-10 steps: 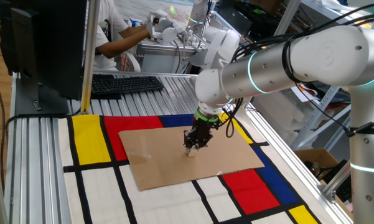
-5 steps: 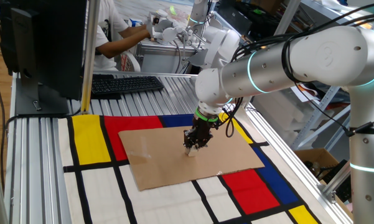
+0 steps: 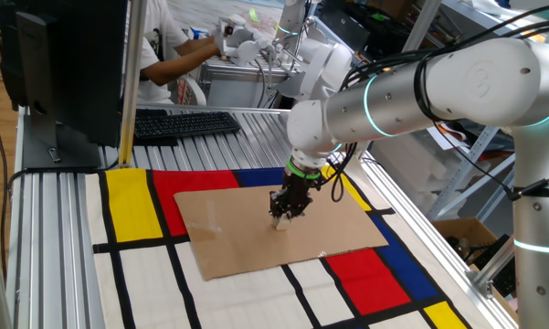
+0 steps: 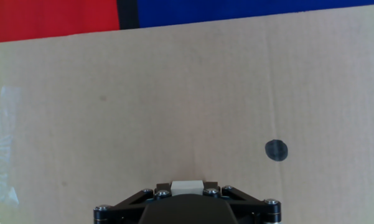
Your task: Hold a small block with the gripper and sweep it from left to right on the table
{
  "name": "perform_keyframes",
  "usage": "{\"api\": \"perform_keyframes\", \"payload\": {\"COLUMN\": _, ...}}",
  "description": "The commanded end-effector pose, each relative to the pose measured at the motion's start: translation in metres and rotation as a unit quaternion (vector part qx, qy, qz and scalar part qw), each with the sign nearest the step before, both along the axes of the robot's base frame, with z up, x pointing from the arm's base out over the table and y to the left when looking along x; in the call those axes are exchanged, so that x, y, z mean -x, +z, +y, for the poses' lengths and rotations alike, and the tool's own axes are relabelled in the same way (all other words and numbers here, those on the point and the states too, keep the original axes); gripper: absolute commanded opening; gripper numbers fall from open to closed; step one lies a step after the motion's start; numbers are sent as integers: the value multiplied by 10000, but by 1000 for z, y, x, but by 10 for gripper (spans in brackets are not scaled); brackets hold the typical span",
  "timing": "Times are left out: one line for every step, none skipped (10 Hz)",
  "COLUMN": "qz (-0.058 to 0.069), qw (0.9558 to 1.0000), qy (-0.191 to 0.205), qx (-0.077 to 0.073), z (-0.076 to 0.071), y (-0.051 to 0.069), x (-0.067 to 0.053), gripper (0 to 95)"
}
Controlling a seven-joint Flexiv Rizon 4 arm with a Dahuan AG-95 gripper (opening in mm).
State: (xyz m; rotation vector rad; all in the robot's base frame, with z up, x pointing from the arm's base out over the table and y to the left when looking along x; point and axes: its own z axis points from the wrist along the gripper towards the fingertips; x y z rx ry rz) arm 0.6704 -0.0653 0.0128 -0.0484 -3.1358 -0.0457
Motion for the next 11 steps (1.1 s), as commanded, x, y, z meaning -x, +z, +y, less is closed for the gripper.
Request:
{"api": "perform_keyframes", "payload": {"qz": 13, "qw": 10000, "qy": -28, "qx": 34, "z": 4, "y": 1, "x": 0, "gripper": 0}}
{"api": "perform_keyframes", "payload": {"qz": 27, "qw": 10000, "qy": -49, "qx": 15, "z": 8, "y": 2, "x": -1, "gripper": 0}}
{"api": "perform_keyframes", "payload": {"qz": 29, "qw": 10000, "qy": -65, "qx": 12, "z": 10, "y": 2, "x": -1, "gripper": 0}}
{"api": "perform_keyframes", "payload": {"qz": 27, "qw": 10000, "qy": -73, "qx": 18, "z": 13, "y": 2, "x": 0, "gripper": 0}}
{"api": "perform_keyframes", "payload": {"qz": 27, "qw": 10000, "qy": -83, "qx": 9, "z": 15, "y": 2, "x": 0, "gripper": 0}}
{"api": "perform_keyframes", "payload": {"qz": 24, "qw": 10000, "qy": -94, "qx": 2, "z": 18, "y": 1, "x": 0, "gripper": 0}}
{"api": "perform_keyframes", "payload": {"qz": 24, "qw": 9999, "qy": -108, "qx": 0, "z": 20, "y": 1, "x": 1, "gripper": 0}}
{"api": "perform_keyframes", "payload": {"qz": 15, "qw": 9999, "qy": -122, "qx": 5, "z": 22, "y": 1, "x": 1, "gripper": 0}}
{"api": "perform_keyframes", "payload": {"qz": 25, "qw": 9999, "qy": -137, "qx": -1, "z": 25, "y": 1, "x": 2, "gripper": 0}}
{"api": "perform_keyframes", "payload": {"qz": 26, "qw": 9999, "qy": -152, "qx": 7, "z": 27, "y": 1, "x": 2, "gripper": 0}}
{"api": "perform_keyframes", "payload": {"qz": 21, "qw": 9999, "qy": -166, "qx": 11, "z": 30, "y": 1, "x": 3, "gripper": 0}}
